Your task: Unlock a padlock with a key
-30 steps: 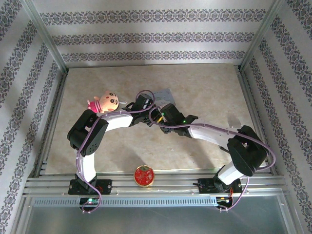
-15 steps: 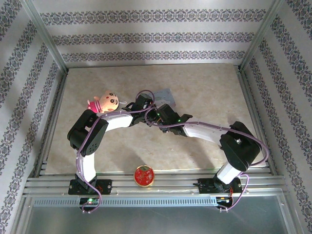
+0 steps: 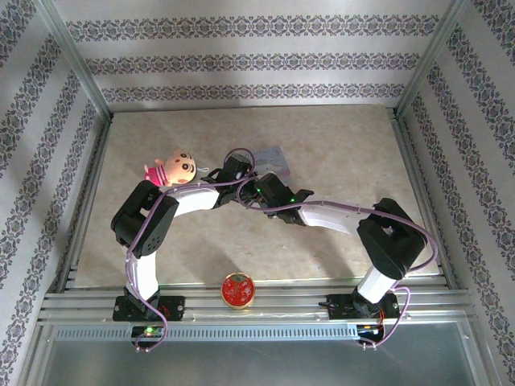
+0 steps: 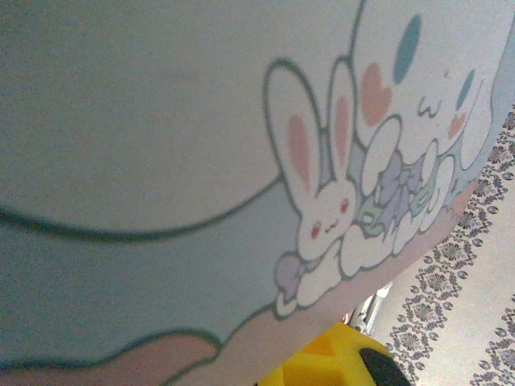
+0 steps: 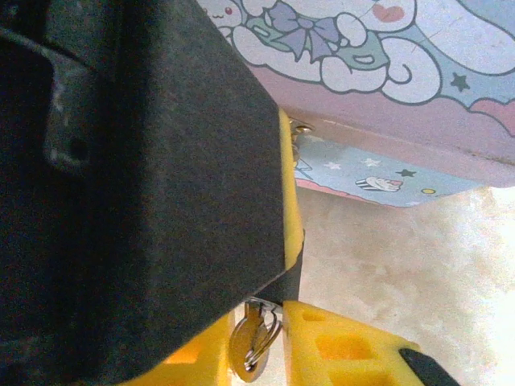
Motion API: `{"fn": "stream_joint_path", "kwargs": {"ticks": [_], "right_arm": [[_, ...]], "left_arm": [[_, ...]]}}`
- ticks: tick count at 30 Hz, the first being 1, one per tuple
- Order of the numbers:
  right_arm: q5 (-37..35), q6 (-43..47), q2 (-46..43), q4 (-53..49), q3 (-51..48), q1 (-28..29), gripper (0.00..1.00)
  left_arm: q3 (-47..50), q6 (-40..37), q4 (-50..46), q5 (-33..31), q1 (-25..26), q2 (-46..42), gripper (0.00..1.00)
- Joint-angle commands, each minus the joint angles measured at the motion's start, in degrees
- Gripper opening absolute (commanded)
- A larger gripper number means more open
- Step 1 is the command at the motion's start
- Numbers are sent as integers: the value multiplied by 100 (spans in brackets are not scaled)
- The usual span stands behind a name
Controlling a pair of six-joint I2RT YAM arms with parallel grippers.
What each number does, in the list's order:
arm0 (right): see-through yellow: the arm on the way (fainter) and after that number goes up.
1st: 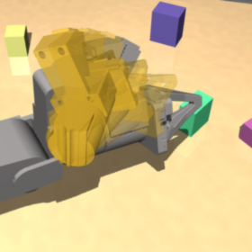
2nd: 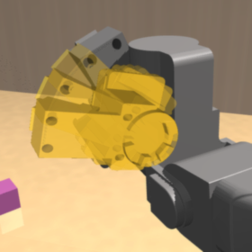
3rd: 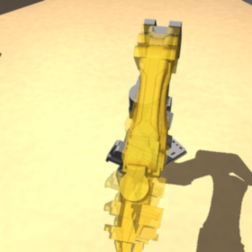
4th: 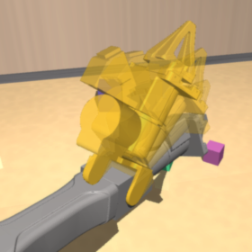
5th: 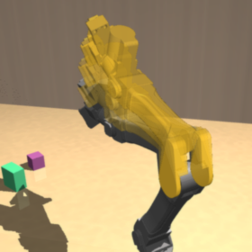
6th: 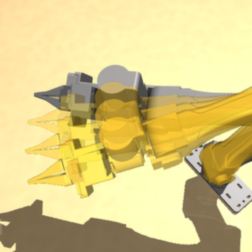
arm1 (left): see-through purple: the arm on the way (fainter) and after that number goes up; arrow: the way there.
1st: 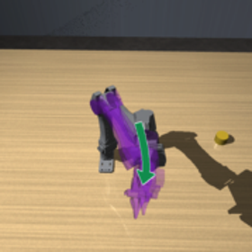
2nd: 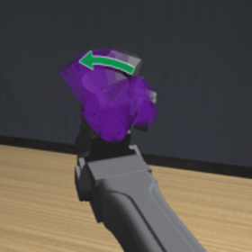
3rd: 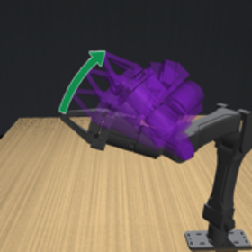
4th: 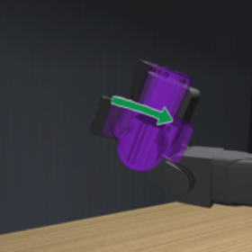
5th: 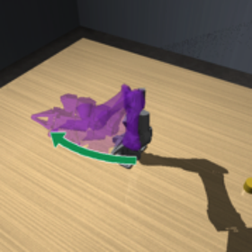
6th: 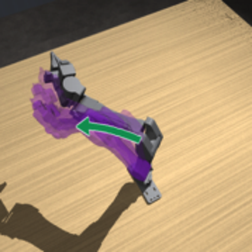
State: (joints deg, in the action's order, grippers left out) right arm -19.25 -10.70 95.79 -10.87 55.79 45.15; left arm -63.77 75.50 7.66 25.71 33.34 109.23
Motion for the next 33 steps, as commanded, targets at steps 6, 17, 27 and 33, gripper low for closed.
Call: {"fn": "stream_joint_path", "kwargs": {"ticks": [6, 17, 27, 33], "right_arm": [[-170, -409, 116, 442, -41, 14, 11], [1626, -2389, -160, 1666, -845, -670, 2], [2217, -2817, -488, 1995, -1193, -1082, 0], [2171, -2819, -563, 2016, -1431, -1069, 0]], "left_arm": [[57, 323, -221, 567, 6, 2, 0], [147, 361, -54, 593, 6, 44, 0], [247, 464, 143, 606, 6, 54, 18], [390, 457, 106, 533, 6, -16, 35]]}}
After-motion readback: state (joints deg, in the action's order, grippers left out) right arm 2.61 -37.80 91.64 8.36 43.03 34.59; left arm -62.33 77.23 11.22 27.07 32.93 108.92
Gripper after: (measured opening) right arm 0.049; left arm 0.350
